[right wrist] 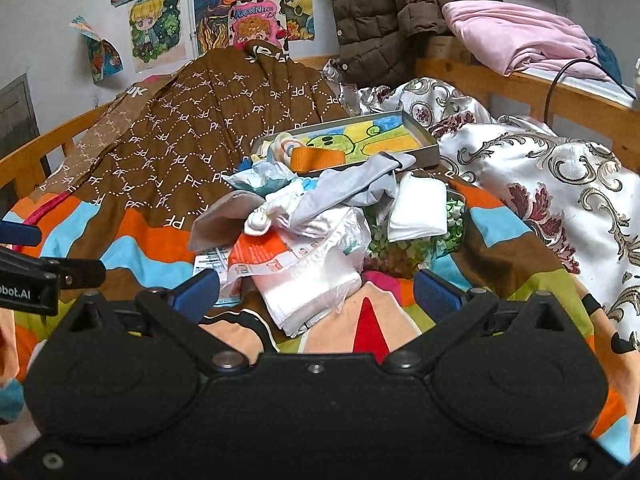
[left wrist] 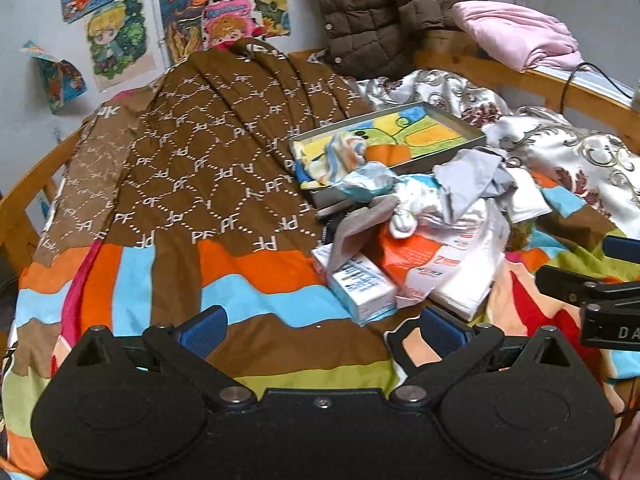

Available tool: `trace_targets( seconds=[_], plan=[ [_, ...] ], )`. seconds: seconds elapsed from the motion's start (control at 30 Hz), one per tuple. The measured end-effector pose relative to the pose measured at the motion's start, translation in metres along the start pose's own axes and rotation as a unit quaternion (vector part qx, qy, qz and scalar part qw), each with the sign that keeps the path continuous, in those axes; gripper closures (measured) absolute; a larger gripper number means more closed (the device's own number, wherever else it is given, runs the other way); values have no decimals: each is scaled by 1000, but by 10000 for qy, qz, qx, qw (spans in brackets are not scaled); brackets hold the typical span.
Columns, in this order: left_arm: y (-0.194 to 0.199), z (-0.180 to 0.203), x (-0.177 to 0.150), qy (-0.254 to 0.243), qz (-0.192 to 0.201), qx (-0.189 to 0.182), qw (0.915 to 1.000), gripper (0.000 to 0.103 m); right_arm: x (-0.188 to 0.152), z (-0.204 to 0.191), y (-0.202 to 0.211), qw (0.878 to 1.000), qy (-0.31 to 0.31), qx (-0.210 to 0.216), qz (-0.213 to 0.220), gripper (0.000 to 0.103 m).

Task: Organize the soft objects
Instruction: 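Move both tools back over the pile of soft items, then grasp the grey-beige sock with the left tool while the right tool grasps a white cloth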

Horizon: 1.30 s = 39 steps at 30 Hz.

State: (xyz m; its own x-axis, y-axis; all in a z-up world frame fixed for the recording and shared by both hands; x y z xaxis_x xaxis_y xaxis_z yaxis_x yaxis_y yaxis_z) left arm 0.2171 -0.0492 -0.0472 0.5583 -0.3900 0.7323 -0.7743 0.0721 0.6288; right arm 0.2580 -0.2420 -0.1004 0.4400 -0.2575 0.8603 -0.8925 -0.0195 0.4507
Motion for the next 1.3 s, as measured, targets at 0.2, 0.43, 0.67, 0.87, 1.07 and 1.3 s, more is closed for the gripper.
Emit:
trace_targets(
  seconds=[0.2, 0.43, 0.67, 0.87, 1.07, 1.3],
  plan=[
    [-5, -2, -3, -64, -135, 169, 9997, 1, 1, -4, -2, 10000, 60, -13, -6, 0],
    [-14, 7, 4, -492, -305, 299, 9979, 1, 6, -4, -17, 9999, 114, -27, -76, 0],
    [-33, 10, 8, -756, -615, 270, 9949, 1, 16, -7, -33, 9991, 375, -89, 155, 0],
    [-51, 0, 29, -875, -615, 317, 9938, 1, 30, -20, -57, 9918, 1145, -175, 531, 1],
    [-79, 4, 49, -1228, -422, 132, 9914, 2, 46, -20, -94, 9893, 1306, -208, 621, 1],
    [-116, 14, 77, -1189, 127, -231, 9926, 8, 57, -4, -135, 9923, 1031, -245, 635, 1]
  ],
)
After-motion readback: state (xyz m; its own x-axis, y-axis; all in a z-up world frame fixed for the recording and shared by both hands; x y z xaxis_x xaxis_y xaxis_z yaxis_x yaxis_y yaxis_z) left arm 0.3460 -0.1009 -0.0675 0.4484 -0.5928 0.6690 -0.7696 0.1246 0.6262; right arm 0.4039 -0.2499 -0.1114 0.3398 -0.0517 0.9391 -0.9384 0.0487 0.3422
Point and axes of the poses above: each gripper's, at about its wrist camera, not at the fingertips, and y roughly against the way its jaws point, z to its right, x to its top, the point moved 9 cm from there along -y, roughly the way its jaws point, and after that the axes turned 9 degrees about -y, right-handed, at the moved point
